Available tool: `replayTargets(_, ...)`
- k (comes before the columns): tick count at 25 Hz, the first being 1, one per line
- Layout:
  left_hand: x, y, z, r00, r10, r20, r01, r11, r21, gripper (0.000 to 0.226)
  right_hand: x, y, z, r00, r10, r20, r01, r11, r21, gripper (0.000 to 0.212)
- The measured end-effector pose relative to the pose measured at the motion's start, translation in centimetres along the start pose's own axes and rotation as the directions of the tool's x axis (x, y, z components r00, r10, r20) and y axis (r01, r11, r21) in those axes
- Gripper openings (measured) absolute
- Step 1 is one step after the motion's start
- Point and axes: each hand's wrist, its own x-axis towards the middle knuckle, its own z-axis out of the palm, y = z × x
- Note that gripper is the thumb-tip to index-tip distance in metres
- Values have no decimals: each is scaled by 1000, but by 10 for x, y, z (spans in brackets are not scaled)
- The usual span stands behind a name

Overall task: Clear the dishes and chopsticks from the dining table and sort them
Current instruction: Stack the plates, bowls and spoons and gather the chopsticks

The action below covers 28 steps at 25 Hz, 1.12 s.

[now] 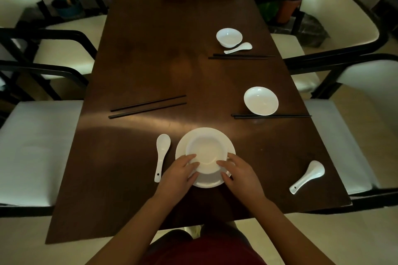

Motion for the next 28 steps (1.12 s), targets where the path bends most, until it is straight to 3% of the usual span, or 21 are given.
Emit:
replayTargets(3, 4, 2, -1, 1000, -9, 28, 9, 1000, 3, 35, 2, 2, -3, 1000, -26, -13, 26, 1000, -9, 34)
replayTargets(6, -1, 5, -10, 999, 9, 34, -10, 1000, 19, 53, 1, 3, -9, 996, -85, -5, 85, 994, -74, 43)
replayTargets(9, 7, 10, -32, 992, 29, -125, -18, 996, 87, 56, 4, 12, -31, 989, -94, -111, 83, 991, -104, 45)
replayTargets(11, 33, 17, -46, 976, -6, -217, 19, 998, 56, 43, 15, 24, -53, 969, 2, -249, -13, 999, -42, 38)
replayTargets(12, 51, 23, -51, 972, -88, -218, 80, 996, -44, 37, 23, 31, -65, 950, 119, -290, -104, 992, 69, 36)
replayTargets(14, 94, 38, -56, 945, -316, -86, 272, 904, -331, 28, 46, 50, -89, 881, 389, -270, -279, 887, 369, 32)
replayTargets(15, 118, 48, -56, 911, -411, 31, 374, 792, -483, 25, 60, 61, -101, 836, 507, -210, -349, 788, 508, 29)
replayTargets(17, 159, 66, -52, 834, -496, 241, 512, 534, -673, 19, 85, 82, -120, 760, 644, -84, -429, 595, 679, 28)
replayTargets(18, 177, 74, -48, 816, -500, 290, 544, 494, -679, 16, 96, 92, -127, 740, 669, -65, -452, 567, 689, 29)
replayTargets(21, 227, 93, -28, 815, -484, 318, 564, 540, -624, 10, 129, 116, -137, 731, 679, -68, -518, 616, 593, 32)
replayTargets(26, 283, 101, 12, 715, -565, 413, 700, 578, -421, 8, 170, 145, -136, 741, 671, 8, -609, 668, 427, 43)
replayTargets(28, 293, 100, 25, 709, -569, 418, 705, 602, -376, 15, 175, 152, -132, 762, 648, 19, -612, 710, 348, 37)
